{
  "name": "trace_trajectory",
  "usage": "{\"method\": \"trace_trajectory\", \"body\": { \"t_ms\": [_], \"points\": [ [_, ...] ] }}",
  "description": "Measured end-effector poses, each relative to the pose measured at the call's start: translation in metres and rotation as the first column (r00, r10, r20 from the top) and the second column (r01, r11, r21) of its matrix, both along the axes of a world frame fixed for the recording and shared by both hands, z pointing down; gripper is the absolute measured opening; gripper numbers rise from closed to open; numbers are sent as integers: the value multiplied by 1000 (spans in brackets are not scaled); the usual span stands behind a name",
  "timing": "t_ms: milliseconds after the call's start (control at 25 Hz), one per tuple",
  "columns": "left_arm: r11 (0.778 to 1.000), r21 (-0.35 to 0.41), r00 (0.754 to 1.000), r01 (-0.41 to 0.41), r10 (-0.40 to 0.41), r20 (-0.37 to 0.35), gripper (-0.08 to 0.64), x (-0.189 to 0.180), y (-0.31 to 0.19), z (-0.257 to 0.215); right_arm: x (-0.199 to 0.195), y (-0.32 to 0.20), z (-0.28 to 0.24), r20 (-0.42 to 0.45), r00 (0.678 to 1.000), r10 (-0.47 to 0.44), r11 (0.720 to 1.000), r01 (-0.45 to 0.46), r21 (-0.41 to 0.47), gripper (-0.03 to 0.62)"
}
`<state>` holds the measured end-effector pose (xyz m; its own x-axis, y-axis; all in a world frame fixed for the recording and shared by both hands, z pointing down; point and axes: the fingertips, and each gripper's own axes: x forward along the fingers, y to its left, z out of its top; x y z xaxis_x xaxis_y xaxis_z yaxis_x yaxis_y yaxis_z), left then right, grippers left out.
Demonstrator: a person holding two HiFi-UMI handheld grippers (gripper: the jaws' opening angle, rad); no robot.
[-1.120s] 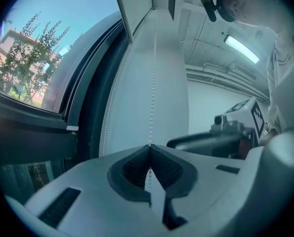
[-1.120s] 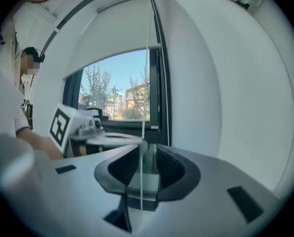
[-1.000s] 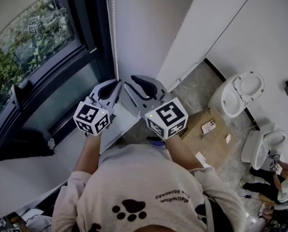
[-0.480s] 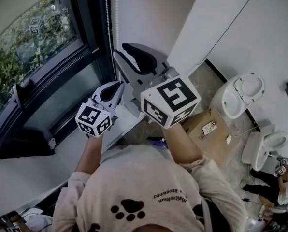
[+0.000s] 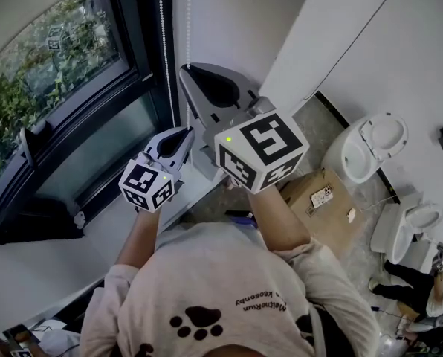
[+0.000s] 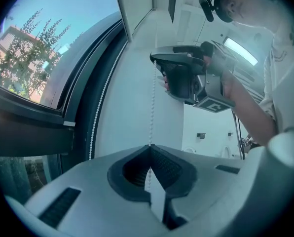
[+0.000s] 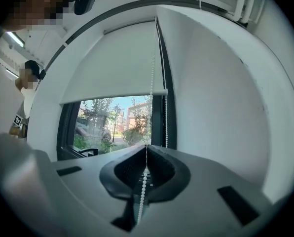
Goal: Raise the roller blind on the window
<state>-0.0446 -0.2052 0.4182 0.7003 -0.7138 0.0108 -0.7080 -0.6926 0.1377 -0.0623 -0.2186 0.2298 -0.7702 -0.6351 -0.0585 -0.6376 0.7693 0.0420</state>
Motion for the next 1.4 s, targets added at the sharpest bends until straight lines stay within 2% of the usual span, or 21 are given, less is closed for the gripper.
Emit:
{"method": "trace_trajectory", "body": {
  "t_ms": [200,320,520,1280,1400],
  "points": [
    [999,-46,1000,9,-8,22,8,-2,-4,32,-4,-3,32,-28,1000,1,999,-3,-45,11],
    [999,-44,999,23,-22,34,8,-6,-8,46,-5,-4,46,-34,999,5,999,-7,-48,11],
    [999,-28,998,36,-35,60,8,-6,-8,60,-7,-3,60,-45,999,10,999,-12,-42,11],
    [995,-81,993,60,-51,104,8,-5,4,108,-9,-1,110,-78,997,20,996,-27,-90,9],
    [995,-88,993,41,-31,111,9,-4,6,106,-10,-2,110,-79,997,17,996,-24,-89,9]
  ]
}}
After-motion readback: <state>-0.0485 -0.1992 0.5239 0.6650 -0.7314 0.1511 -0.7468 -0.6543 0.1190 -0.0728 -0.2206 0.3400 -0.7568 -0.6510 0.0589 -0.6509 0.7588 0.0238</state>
